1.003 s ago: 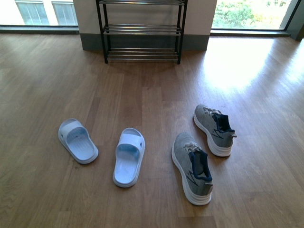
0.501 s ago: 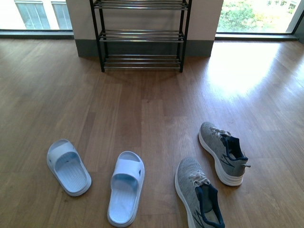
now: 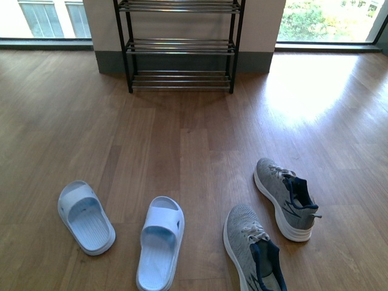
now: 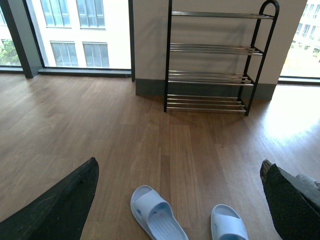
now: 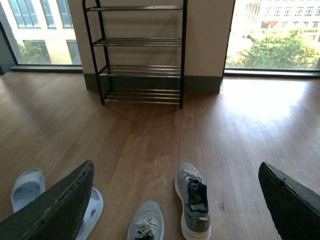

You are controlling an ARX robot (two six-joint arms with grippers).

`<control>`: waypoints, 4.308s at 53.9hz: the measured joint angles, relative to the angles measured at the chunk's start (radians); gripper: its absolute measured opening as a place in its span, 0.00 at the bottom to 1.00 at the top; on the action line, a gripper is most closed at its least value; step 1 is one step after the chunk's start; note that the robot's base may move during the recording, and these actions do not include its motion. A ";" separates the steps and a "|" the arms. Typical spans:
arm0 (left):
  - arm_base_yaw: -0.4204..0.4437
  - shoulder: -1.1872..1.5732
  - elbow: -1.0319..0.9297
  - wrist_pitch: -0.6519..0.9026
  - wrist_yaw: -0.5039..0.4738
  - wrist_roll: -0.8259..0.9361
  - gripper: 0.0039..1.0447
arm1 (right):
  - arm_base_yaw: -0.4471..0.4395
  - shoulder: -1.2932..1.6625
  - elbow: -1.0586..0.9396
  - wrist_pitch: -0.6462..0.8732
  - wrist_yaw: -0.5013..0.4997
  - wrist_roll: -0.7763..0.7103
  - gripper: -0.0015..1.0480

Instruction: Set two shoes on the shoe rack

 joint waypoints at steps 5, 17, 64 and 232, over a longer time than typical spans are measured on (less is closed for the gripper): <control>0.000 0.000 0.000 0.000 0.000 0.000 0.91 | 0.000 0.000 0.000 0.000 0.000 0.000 0.91; 0.000 0.000 0.000 0.000 0.000 0.000 0.91 | -0.065 0.323 0.086 -0.071 -0.055 0.096 0.91; 0.000 0.000 0.000 0.000 0.000 0.000 0.91 | -0.004 2.454 0.874 0.508 0.015 -0.023 0.91; 0.000 0.000 0.000 0.000 0.000 0.000 0.91 | -0.474 1.224 0.412 0.141 -0.417 0.026 0.01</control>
